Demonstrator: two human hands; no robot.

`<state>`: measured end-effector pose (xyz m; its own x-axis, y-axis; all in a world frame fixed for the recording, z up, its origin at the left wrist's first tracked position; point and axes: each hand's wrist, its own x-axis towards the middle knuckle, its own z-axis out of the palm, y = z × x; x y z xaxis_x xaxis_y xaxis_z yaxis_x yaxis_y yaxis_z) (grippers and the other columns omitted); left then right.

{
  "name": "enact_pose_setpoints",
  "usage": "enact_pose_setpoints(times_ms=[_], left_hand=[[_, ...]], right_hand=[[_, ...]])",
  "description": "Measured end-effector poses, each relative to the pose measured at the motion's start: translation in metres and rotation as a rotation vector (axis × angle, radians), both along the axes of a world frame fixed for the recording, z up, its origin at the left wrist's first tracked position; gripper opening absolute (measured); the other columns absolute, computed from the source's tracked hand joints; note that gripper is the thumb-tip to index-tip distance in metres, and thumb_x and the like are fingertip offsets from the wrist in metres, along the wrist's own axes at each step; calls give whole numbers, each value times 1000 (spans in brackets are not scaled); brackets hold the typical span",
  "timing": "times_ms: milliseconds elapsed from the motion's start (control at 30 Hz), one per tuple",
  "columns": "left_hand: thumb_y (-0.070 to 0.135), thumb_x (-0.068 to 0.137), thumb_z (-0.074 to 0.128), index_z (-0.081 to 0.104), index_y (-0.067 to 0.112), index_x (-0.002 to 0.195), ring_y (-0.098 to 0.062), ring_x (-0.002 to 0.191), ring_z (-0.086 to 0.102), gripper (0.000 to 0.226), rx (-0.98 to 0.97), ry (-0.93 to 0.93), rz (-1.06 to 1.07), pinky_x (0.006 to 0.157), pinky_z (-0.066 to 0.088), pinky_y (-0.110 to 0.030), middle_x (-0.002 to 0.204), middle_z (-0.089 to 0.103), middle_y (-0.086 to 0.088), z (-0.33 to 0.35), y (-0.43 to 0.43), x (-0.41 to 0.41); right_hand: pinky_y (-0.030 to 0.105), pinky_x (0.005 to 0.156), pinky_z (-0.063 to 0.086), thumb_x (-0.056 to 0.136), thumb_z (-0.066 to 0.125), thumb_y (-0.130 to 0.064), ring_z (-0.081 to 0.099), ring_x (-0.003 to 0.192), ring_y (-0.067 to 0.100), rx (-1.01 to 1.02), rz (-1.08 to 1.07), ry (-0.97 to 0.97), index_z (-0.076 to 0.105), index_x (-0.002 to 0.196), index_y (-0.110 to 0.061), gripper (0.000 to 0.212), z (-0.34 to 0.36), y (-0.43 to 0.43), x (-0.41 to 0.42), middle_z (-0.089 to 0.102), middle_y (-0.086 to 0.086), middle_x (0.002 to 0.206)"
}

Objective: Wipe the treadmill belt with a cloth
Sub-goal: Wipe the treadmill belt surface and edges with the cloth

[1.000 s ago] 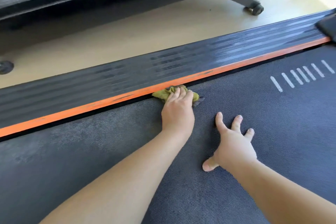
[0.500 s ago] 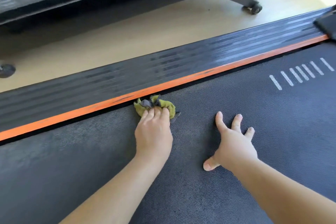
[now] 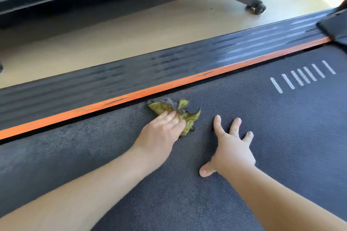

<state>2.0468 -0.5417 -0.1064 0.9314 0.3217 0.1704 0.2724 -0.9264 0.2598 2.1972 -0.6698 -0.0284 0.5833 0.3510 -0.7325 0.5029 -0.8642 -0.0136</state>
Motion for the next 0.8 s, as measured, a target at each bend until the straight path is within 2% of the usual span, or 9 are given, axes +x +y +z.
enact_pose_setpoints(times_ms=[133, 300, 367, 433, 500, 567, 633, 733, 800], left_hand=[[-7, 81, 72, 66, 0, 127, -32, 127, 61, 47, 55, -8, 38, 113, 43, -48, 129, 68, -17, -10, 7, 10], [4, 101, 45, 62, 9, 132, -34, 140, 47, 36, -185, 19, 318, 116, 34, -41, 148, 54, -18, 6, 16, 87], [12, 102, 45, 67, 15, 121, -35, 127, 56, 29, -230, 26, 411, 98, 46, -41, 137, 61, -14, 16, 1, 94], [15, 98, 43, 67, 18, 104, -32, 105, 64, 25, -188, 27, 273, 76, 46, -39, 111, 66, -6, 19, -21, 68], [14, 95, 40, 69, 17, 107, -27, 108, 64, 32, -201, -6, 36, 89, 51, -37, 111, 69, -3, 13, -41, 19], [9, 96, 44, 69, 12, 124, -23, 124, 62, 38, -117, 3, -165, 108, 47, -40, 129, 69, -7, 7, -31, -19], [4, 96, 55, 65, 10, 132, -24, 131, 58, 38, -19, 17, -216, 112, 45, -44, 137, 64, -10, -4, -7, -25], [1, 98, 59, 64, 11, 135, -26, 140, 49, 39, -91, 21, 117, 119, 36, -43, 141, 61, -11, -4, 7, 4], [4, 98, 54, 69, 14, 126, -31, 133, 54, 33, -186, -2, 339, 114, 41, -40, 134, 66, -12, 3, -23, 19]], right_hand=[[76, 102, 36, 48, 101, -40, -23, 150, 45, -1, -15, 10, -30, 146, -56, 165, -2, -1, 0, -43, -4, 157], [74, 105, 35, 45, 101, -41, -20, 151, 45, 18, -3, -10, -28, 147, -56, 165, -2, -2, -1, -40, -3, 159], [73, 105, 38, 46, 101, -42, -18, 151, 45, 28, 13, -26, -26, 147, -55, 163, 0, -4, -3, -38, -3, 161], [72, 104, 39, 46, 101, -43, -18, 151, 44, 30, 20, -29, -26, 148, -55, 163, 1, -5, -2, -37, -3, 161], [72, 104, 39, 45, 101, -43, -19, 151, 44, 27, 16, -26, -26, 148, -55, 164, 0, -5, -2, -38, -4, 161], [72, 105, 38, 45, 101, -42, -19, 151, 44, 17, 8, -19, -27, 147, -56, 165, -1, -3, -2, -39, -4, 160], [73, 105, 38, 45, 101, -43, -19, 151, 45, 9, 6, -17, -28, 147, -55, 165, -1, -3, -1, -40, -4, 160], [71, 104, 40, 44, 100, -47, -17, 152, 44, 3, 28, -40, -29, 147, -55, 165, -2, -4, -2, -39, -3, 161], [67, 103, 42, 44, 99, -51, -15, 153, 44, 4, 47, -73, -29, 147, -54, 165, -1, -7, -3, -38, -2, 161]])
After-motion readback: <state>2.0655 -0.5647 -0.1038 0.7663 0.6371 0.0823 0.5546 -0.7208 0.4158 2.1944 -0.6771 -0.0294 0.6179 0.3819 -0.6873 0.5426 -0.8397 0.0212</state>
